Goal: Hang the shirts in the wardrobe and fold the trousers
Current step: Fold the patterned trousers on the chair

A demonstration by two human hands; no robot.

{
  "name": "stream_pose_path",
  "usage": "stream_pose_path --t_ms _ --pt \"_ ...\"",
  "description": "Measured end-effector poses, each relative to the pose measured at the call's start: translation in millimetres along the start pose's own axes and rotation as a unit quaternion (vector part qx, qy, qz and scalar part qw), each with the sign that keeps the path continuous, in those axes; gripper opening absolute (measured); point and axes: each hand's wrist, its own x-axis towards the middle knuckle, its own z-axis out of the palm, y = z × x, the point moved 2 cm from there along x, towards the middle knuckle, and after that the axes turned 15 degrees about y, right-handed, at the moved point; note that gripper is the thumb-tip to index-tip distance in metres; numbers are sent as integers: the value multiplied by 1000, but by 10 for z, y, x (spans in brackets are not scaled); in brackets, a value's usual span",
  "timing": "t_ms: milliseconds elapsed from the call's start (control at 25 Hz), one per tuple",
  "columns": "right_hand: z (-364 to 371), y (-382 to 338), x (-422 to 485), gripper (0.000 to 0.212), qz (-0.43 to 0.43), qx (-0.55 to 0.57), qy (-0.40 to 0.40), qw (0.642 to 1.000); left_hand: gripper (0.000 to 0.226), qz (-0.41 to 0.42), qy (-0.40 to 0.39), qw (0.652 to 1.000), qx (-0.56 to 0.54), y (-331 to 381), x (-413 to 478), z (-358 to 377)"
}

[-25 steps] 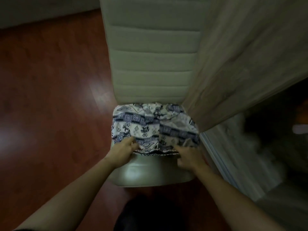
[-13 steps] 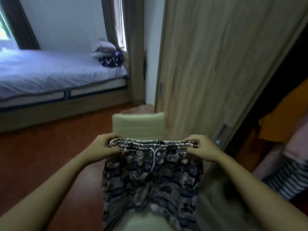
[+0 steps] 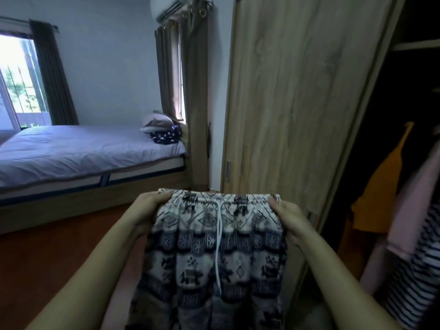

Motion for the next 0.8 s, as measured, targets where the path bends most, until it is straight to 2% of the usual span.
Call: stream_pose_path --t_ms 80,200,320,440,520,680,720,800 --pt "253 -103 -29 33 -7 3 23 1000 21 29 -5 1000 4 93 -229 273" --pt "607 -246 -300 21 -55 35 -42 997 31 128 -20 989 65 85 -466 625" --pt "798 -348 -530 29 -97 35 -87 991 30 239 -42 962 127 59 -609 771" --pt "806 -365 -613 52 -77 -2 -116 990 20 254 -72 962 68 120 -759 792" --pt "777 -349 -578 60 -80 -18 -118 990 22 271 -83 957 52 152 -851 785" --pt "746 -353 -587 64 -96 -32 -139 985 22 288 1 957 40 156 -834 786" --pt "736 -324 -556 60 -111 -31 -129 985 21 292 15 956 37 150 -821 788" --pt "659 -245 -442 51 -163 -37 -32 985 22 283 20 958 36 148 -798 771"
